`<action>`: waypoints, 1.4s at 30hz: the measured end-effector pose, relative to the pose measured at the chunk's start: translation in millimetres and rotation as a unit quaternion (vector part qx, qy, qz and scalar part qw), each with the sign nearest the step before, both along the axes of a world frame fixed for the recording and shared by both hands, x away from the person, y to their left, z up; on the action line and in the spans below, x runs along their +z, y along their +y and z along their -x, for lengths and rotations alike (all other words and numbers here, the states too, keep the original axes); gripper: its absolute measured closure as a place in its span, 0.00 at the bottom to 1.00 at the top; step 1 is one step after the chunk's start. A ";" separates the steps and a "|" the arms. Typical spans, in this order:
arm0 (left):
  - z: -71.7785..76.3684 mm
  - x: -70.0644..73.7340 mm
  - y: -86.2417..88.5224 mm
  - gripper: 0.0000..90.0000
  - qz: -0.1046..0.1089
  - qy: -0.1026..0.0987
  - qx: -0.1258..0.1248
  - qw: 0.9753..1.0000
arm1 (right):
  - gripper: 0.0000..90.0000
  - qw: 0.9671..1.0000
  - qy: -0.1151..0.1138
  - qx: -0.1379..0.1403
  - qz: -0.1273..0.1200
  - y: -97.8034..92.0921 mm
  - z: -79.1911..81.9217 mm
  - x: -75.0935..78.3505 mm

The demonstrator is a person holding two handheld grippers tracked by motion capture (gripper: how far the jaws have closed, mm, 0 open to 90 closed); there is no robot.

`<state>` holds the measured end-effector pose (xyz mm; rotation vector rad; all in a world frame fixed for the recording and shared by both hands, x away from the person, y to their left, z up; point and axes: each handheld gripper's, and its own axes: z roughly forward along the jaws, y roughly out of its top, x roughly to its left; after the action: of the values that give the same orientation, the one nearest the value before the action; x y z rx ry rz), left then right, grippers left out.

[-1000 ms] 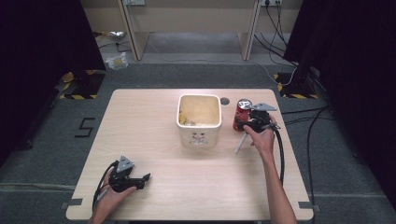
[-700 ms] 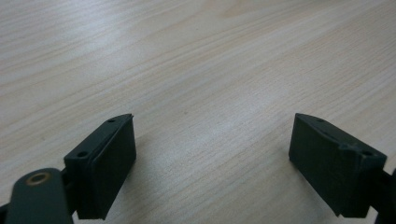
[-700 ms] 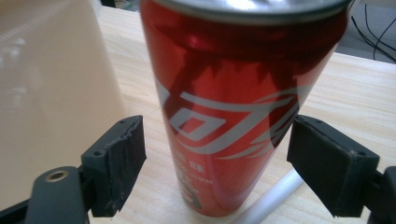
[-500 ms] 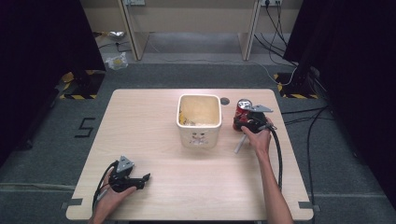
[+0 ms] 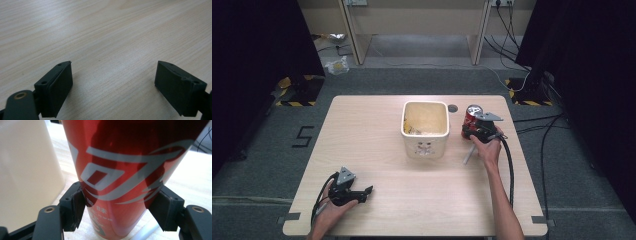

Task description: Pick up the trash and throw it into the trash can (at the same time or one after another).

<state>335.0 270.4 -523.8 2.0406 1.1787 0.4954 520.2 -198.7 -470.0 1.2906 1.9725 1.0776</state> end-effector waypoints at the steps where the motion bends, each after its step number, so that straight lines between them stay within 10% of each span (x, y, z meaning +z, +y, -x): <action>1: 0.0 0.0 0.0 0.16 0.000 0.000 0.000 1.000 | 0.38 1.000 -0.004 0.001 0.001 -0.3 1.2 3.0; 42: -0.1 0.0 -0.1 0.15 -0.001 -0.001 0.000 1.000 | 0.38 0.996 -0.056 0.062 -0.010 28.1 34.7 131.9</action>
<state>335.1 270.4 -523.8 2.0414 1.1773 0.4974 485.6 -170.6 -338.1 1.1059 1.9825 1.2054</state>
